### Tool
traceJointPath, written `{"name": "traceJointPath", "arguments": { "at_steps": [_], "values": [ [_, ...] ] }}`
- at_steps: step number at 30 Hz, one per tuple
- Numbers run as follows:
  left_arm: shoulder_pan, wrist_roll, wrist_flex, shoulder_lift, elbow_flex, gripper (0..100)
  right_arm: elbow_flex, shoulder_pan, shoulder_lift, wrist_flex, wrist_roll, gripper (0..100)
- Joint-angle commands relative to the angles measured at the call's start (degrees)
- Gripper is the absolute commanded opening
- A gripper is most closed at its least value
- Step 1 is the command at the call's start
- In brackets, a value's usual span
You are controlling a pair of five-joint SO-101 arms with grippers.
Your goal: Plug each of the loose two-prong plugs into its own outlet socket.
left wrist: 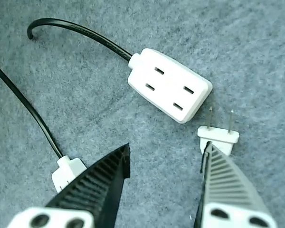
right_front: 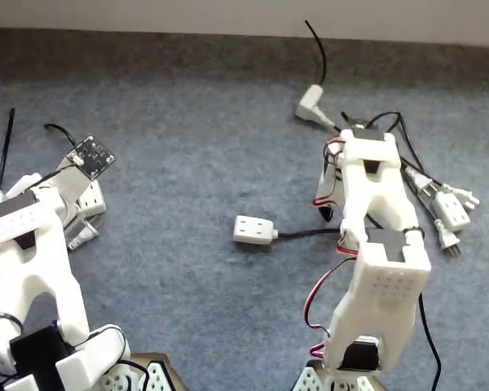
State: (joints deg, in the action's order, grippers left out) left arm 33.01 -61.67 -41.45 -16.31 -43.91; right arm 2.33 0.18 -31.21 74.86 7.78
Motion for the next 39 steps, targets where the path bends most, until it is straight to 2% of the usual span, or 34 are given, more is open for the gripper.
{"name": "traceJointPath", "arguments": {
  "at_steps": [1, 8, 16, 22, 34, 39],
  "values": [
    [0.6, 0.2, -0.3, -1.4, 1.8, 24, 0.0, -0.7, -0.6, -2.5, 0.3, 12.3],
    [0.4, 0.2, 3.1, 5.1, 0.2, 24, 0.0, -0.7, -0.6, -2.5, 0.3, 12.3],
    [-0.1, 0.1, 2.8, 8.8, 0.0, 24, 0.0, -0.7, -0.6, -2.5, 0.3, 12.3],
    [-2.0, -3.1, -6.9, 8.7, 0.0, 24, 0.0, -0.7, -0.6, -2.5, 0.3, 12.3],
    [-1.9, -3.3, -7.6, 9.5, 0.0, 24, 0.0, -0.7, -0.6, -2.5, 0.3, 12.3],
    [-2.9, -3.3, -7.6, 9.4, -1.8, 13, 0.0, -0.7, -0.6, -2.5, 0.3, 12.3]
  ]
}}
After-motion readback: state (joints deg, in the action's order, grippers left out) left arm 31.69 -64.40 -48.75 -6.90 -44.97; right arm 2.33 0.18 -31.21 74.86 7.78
